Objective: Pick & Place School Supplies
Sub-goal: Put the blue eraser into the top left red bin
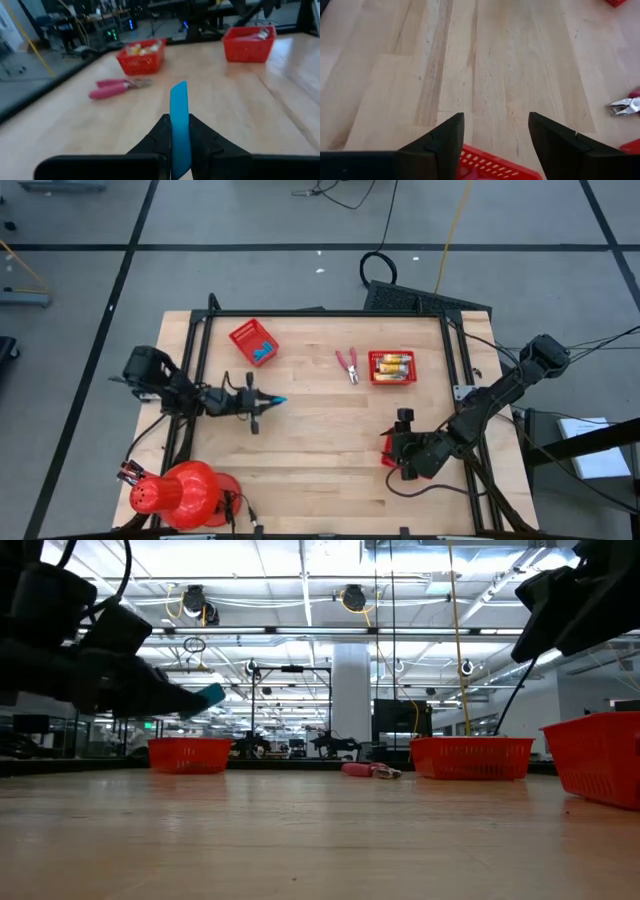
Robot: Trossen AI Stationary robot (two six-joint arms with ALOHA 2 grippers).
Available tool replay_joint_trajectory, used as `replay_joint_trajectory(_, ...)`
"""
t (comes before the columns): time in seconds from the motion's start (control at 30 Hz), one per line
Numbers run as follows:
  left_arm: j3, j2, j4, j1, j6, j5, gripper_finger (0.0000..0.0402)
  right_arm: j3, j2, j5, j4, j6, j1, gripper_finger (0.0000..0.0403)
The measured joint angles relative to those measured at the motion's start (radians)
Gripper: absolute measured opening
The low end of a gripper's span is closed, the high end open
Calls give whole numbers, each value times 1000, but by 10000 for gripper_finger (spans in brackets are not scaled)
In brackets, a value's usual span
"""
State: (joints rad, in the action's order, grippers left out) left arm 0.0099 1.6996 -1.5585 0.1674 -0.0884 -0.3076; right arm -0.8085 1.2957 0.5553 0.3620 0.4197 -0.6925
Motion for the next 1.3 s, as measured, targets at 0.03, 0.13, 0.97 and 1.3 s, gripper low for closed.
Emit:
replay_joint_trajectory(0.03,1,-21,7,-18,-18,11,31,0,0,0,-1,-4,4,212)
replay_joint_trajectory(0.13,2,-96,63,-88,-61,38,31,0,0,-2,-10,-20,12,212)
replay_joint_trajectory(0.97,3,-289,330,-834,-44,395,31,0,0,-7,-22,-40,17,212)
replay_joint_trajectory(1.3,50,-289,487,-916,-32,464,31,0,0,-10,-22,-40,17,212)
